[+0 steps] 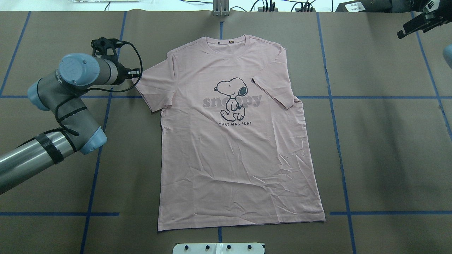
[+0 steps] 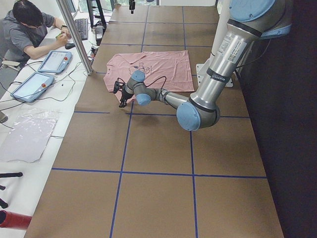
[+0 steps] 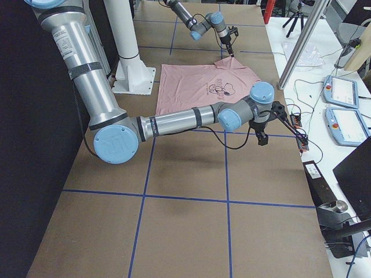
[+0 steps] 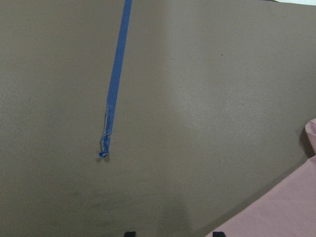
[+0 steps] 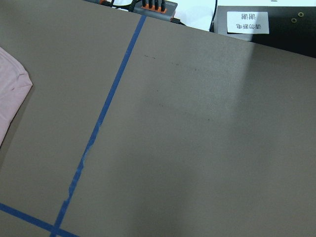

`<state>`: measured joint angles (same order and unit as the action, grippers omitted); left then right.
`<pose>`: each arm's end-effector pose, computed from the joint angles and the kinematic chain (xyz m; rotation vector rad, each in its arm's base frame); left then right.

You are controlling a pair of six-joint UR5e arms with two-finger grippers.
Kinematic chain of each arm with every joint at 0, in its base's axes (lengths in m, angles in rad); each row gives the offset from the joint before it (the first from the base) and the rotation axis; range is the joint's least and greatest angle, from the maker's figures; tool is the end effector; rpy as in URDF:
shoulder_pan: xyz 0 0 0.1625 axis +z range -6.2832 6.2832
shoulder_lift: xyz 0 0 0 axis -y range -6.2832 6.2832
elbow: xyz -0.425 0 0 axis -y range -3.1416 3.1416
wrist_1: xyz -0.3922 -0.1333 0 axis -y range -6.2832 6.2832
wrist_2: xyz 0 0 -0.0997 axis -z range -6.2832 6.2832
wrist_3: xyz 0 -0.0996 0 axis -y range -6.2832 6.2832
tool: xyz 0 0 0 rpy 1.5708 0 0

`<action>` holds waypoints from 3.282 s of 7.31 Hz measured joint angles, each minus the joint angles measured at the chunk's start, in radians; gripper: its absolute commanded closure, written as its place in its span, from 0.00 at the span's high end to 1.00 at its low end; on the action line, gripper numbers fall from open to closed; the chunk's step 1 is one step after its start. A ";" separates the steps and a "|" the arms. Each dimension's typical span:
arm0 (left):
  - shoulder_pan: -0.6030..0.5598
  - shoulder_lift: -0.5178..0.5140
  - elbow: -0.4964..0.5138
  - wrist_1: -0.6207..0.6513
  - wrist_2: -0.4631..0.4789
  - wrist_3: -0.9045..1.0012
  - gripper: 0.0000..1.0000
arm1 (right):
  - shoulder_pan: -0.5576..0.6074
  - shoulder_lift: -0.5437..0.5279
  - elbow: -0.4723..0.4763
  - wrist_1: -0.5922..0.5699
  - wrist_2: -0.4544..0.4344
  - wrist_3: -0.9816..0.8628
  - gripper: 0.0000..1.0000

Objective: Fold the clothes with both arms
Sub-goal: 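Raise the right arm away while the left gripper moves to the other sleeve, then fold the sleeve nearest the left gripper inward toward the collar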

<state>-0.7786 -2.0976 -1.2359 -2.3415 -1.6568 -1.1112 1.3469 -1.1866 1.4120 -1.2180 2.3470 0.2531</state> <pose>0.4371 -0.6064 0.4299 0.4951 0.8318 -0.2524 -0.0855 -0.6614 0.4739 0.3547 -0.8618 -0.1972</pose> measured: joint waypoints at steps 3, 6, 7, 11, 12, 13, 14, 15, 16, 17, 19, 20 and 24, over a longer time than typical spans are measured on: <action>0.006 -0.004 0.001 -0.002 0.000 0.002 0.37 | 0.001 -0.001 0.000 0.000 -0.001 -0.001 1.00; 0.010 -0.005 0.000 -0.003 0.000 0.002 0.37 | 0.003 -0.003 -0.001 0.000 0.000 -0.001 1.00; 0.013 -0.005 -0.002 -0.003 0.000 0.002 0.34 | 0.003 -0.005 -0.001 0.000 0.000 0.000 1.00; 0.018 0.001 -0.005 -0.025 0.000 0.005 0.00 | 0.004 -0.010 0.001 0.000 0.000 0.000 1.00; 0.018 0.003 -0.007 -0.026 0.000 0.019 0.00 | 0.004 -0.011 0.001 0.000 0.000 0.000 1.00; 0.018 0.005 -0.017 -0.023 -0.001 0.045 0.00 | 0.005 -0.012 0.001 0.000 0.001 0.000 1.00; 0.017 0.004 -0.048 -0.006 -0.002 0.069 0.00 | 0.005 -0.013 0.003 0.000 0.001 0.002 1.00; 0.018 -0.004 -0.097 0.055 -0.003 0.080 0.00 | 0.005 -0.015 0.006 0.000 0.001 0.003 1.00; 0.020 -0.024 -0.157 0.160 -0.004 0.081 0.00 | 0.005 -0.016 0.009 0.000 0.002 0.004 1.00; 0.022 -0.063 -0.203 0.282 -0.006 0.077 0.00 | 0.005 -0.017 0.011 -0.001 0.002 0.006 1.00; 0.040 -0.165 -0.218 0.483 -0.006 0.039 0.00 | 0.005 -0.018 0.013 -0.001 0.001 0.008 1.00; 0.056 -0.225 -0.171 0.522 -0.005 0.003 0.00 | 0.005 -0.017 0.013 0.000 0.001 0.009 1.00; 0.095 -0.444 0.113 0.545 0.001 -0.084 0.00 | 0.005 -0.016 0.013 -0.001 0.000 0.011 1.00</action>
<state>-0.6832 -2.5421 -1.1233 -1.7962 -1.6554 -1.1953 1.3514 -1.2027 1.4251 -1.2195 2.3470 0.2638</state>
